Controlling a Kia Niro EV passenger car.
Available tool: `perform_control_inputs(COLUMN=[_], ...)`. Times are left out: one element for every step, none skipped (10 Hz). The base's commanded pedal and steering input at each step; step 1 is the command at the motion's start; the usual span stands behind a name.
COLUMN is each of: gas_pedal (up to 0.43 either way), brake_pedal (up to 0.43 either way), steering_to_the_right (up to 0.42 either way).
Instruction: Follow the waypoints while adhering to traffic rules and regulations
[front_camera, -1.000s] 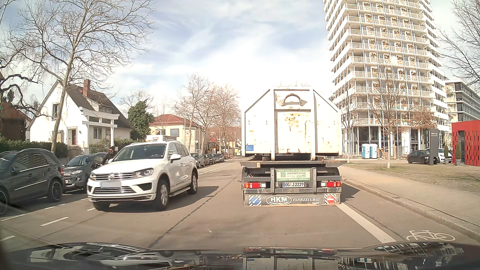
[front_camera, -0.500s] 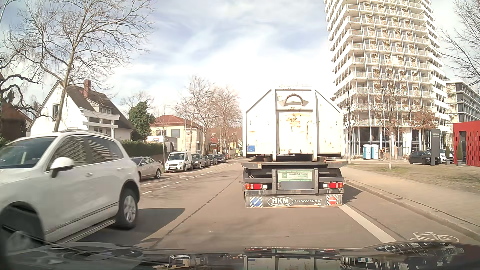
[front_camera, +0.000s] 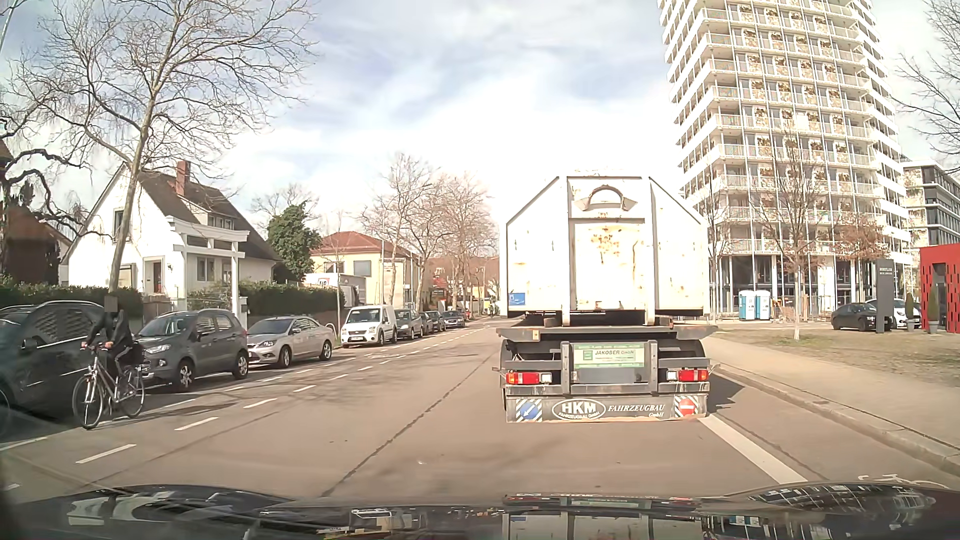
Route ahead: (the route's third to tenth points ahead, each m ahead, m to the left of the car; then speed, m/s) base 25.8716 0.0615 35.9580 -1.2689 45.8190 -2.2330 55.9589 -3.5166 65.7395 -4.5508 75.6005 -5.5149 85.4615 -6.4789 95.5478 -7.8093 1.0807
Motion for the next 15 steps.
perform_control_inputs(gas_pedal=[0.240,0.268,0.268,0.268,0.268,0.268,0.268,0.268,0.268,0.268,0.268,0.268,0.268,0.268,0.268], brake_pedal=[0.000,0.000,0.000,0.000,0.000,0.000,0.000,0.000,0.000,0.000,0.000,0.000,0.000,0.000,0.000], steering_to_the_right=[-0.412,-0.435,-0.444,-0.443,-0.436,-0.416,-0.391,-0.358,-0.329,-0.295,-0.256,-0.223,-0.193,-0.158,-0.120])
